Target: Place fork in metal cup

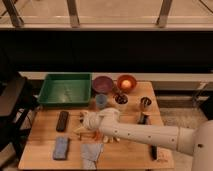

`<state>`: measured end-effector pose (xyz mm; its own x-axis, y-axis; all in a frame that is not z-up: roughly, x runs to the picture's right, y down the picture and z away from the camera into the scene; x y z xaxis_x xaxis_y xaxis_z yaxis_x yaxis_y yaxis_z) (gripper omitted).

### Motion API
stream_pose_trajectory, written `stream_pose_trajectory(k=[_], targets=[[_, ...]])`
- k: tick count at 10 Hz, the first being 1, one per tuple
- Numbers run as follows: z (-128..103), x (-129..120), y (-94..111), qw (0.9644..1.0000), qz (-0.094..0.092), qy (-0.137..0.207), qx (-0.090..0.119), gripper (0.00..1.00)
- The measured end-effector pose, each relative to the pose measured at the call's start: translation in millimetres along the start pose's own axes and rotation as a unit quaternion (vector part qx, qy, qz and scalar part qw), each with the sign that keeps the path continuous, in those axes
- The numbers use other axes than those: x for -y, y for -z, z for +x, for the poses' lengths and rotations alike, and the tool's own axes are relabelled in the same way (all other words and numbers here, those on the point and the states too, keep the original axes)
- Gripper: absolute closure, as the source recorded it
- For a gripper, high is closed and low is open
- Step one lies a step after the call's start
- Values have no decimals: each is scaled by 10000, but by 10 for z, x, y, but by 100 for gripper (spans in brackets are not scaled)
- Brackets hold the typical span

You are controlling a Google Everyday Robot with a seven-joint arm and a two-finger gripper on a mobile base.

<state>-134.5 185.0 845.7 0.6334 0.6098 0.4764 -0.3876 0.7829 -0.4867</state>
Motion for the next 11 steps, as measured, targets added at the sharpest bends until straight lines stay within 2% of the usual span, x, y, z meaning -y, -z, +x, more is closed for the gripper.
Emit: stream_pose_trajectory(k=[4, 5, 8, 11], targets=[[116, 17, -16, 9998, 14, -171, -69, 26], [119, 9, -39, 9998, -38, -166, -100, 31], [109, 2, -87, 9997, -105, -152, -151, 58], [95, -12, -97, 9997, -127, -118, -161, 89]])
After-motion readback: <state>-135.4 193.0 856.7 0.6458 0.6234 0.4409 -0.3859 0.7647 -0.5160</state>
